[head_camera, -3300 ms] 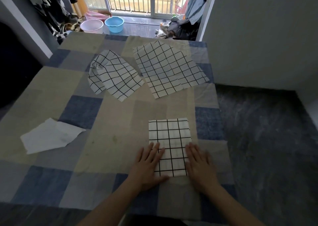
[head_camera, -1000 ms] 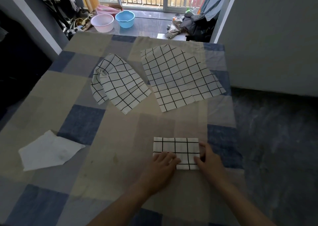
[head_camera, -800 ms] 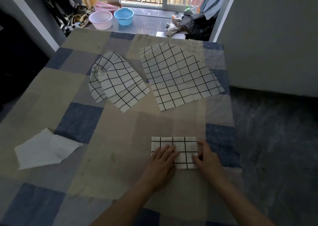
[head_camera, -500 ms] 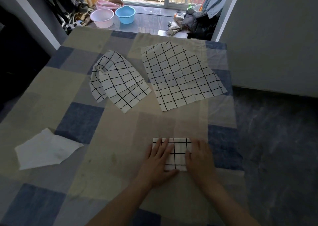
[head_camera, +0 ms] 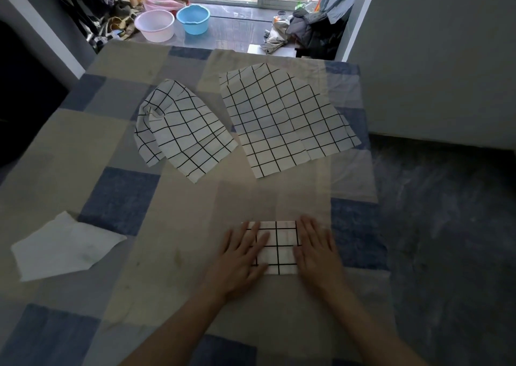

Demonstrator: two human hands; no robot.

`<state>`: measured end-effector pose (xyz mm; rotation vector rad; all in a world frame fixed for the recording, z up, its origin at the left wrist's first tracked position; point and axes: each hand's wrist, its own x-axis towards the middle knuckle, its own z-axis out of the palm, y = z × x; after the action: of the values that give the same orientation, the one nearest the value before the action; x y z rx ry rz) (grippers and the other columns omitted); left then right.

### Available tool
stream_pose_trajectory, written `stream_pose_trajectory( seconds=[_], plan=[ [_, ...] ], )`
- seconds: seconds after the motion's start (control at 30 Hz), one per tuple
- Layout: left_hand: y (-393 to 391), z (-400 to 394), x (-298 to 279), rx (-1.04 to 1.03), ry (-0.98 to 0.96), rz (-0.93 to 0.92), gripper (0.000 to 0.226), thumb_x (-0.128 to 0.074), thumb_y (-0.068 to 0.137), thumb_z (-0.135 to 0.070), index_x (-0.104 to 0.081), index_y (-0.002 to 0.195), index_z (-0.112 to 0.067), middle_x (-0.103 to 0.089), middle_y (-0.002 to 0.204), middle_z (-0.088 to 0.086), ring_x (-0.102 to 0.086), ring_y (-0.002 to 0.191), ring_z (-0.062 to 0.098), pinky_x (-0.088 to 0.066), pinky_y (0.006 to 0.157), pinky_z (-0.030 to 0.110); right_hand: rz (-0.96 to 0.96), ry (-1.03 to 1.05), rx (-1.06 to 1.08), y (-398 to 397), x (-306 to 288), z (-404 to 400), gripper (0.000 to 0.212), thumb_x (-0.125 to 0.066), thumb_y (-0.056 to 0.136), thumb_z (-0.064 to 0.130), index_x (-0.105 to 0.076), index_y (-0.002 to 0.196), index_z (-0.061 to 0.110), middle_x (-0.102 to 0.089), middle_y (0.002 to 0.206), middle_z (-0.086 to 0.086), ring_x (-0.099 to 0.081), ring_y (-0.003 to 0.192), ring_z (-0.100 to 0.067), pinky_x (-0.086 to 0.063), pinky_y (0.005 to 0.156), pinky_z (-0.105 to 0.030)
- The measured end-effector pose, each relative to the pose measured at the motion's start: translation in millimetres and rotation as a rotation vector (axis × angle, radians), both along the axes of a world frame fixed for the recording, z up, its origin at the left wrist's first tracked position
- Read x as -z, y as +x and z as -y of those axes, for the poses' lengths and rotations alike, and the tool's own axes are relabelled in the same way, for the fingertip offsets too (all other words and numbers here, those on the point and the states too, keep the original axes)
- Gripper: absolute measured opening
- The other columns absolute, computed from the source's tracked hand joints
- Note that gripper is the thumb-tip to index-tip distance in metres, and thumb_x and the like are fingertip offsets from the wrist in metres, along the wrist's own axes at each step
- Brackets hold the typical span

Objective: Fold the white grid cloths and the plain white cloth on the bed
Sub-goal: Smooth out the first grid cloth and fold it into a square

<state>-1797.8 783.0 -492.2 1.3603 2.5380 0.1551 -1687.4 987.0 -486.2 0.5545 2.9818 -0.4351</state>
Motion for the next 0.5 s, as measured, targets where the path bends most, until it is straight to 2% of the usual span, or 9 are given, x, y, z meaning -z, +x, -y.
stream_pose_trajectory(
  seconds=[0.1, 0.17, 0.2, 0.3, 0.37, 0.43, 0.5],
  plan=[
    [-6, 9, -2, -0.015, -0.057, -0.009, 0.083, -0.025, 0.090, -0.074, -0.011, 0.155, -0.026, -0.004, 0.163, 0.001, -0.005, 0.150, 0.023, -0.005, 0.115, 0.049, 0.050, 0.035, 0.030, 10, -4, -17, 0.062, -0.024, 0.094, 0.045, -0.015, 0.153, 0.025, -0.011, 0.160, 0.008, -0.003, 0.146, -0.009, -0.003, 0.116, -0.038],
    [-7, 9, -6, -0.014, -0.085, -0.005, 0.086, -0.025, 0.088, -0.077, -0.011, 0.155, -0.024, -0.003, 0.163, 0.002, -0.004, 0.150, 0.024, -0.004, 0.114, 0.050, 0.097, 0.038, 0.009, 7, -9, -19, 0.066, -0.020, 0.091, 0.048, -0.013, 0.153, 0.026, -0.010, 0.161, 0.007, -0.003, 0.146, -0.010, -0.002, 0.117, -0.039],
    [-7, 8, -7, -0.015, -0.100, 0.004, 0.087, -0.025, 0.088, -0.077, -0.011, 0.155, -0.024, -0.003, 0.163, 0.002, -0.004, 0.150, 0.025, -0.004, 0.114, 0.050, 0.103, 0.037, 0.021, 2, -14, -18, 0.067, -0.023, 0.090, 0.047, -0.017, 0.153, 0.024, -0.014, 0.160, 0.003, -0.010, 0.147, -0.014, -0.006, 0.117, -0.042],
    [-7, 5, -10, -0.015, -0.127, 0.030, 0.088, -0.024, 0.087, -0.078, -0.012, 0.155, -0.023, -0.007, 0.163, 0.004, -0.008, 0.149, 0.025, -0.007, 0.113, 0.051, 0.005, 0.044, 0.099, -15, -31, -3, 0.063, -0.048, 0.083, 0.029, -0.039, 0.142, 0.010, -0.037, 0.149, -0.013, -0.035, 0.136, -0.029, -0.029, 0.110, -0.050],
    [-8, 5, -10, 0.002, -0.132, 0.055, 0.093, -0.024, 0.084, -0.081, -0.016, 0.155, -0.022, -0.013, 0.161, 0.006, -0.011, 0.147, 0.025, -0.008, 0.112, 0.052, -0.108, 0.021, -0.014, -20, -37, 16, 0.062, -0.054, 0.080, 0.027, -0.043, 0.138, 0.009, -0.042, 0.145, -0.013, -0.041, 0.130, -0.030, -0.037, 0.107, -0.047],
    [-10, 6, -8, 0.023, -0.116, 0.070, 0.097, -0.021, 0.081, -0.085, -0.016, 0.154, -0.021, -0.015, 0.161, 0.008, -0.010, 0.147, 0.026, -0.005, 0.112, 0.052, -0.107, -0.054, -0.194, -14, -33, 35, 0.065, -0.050, 0.086, 0.035, -0.032, 0.146, 0.018, -0.029, 0.154, -0.006, -0.031, 0.138, -0.025, -0.028, 0.114, -0.040],
    [-10, 5, -10, 0.007, -0.126, 0.072, 0.101, -0.017, 0.078, -0.089, -0.003, 0.155, -0.025, -0.001, 0.163, 0.006, 0.001, 0.148, 0.022, 0.002, 0.113, 0.052, -0.017, -0.087, -0.232, -2, -19, 39, 0.070, -0.041, 0.092, 0.046, -0.014, 0.153, 0.025, -0.010, 0.161, 0.001, -0.009, 0.147, -0.016, -0.007, 0.119, -0.037]
  ],
)
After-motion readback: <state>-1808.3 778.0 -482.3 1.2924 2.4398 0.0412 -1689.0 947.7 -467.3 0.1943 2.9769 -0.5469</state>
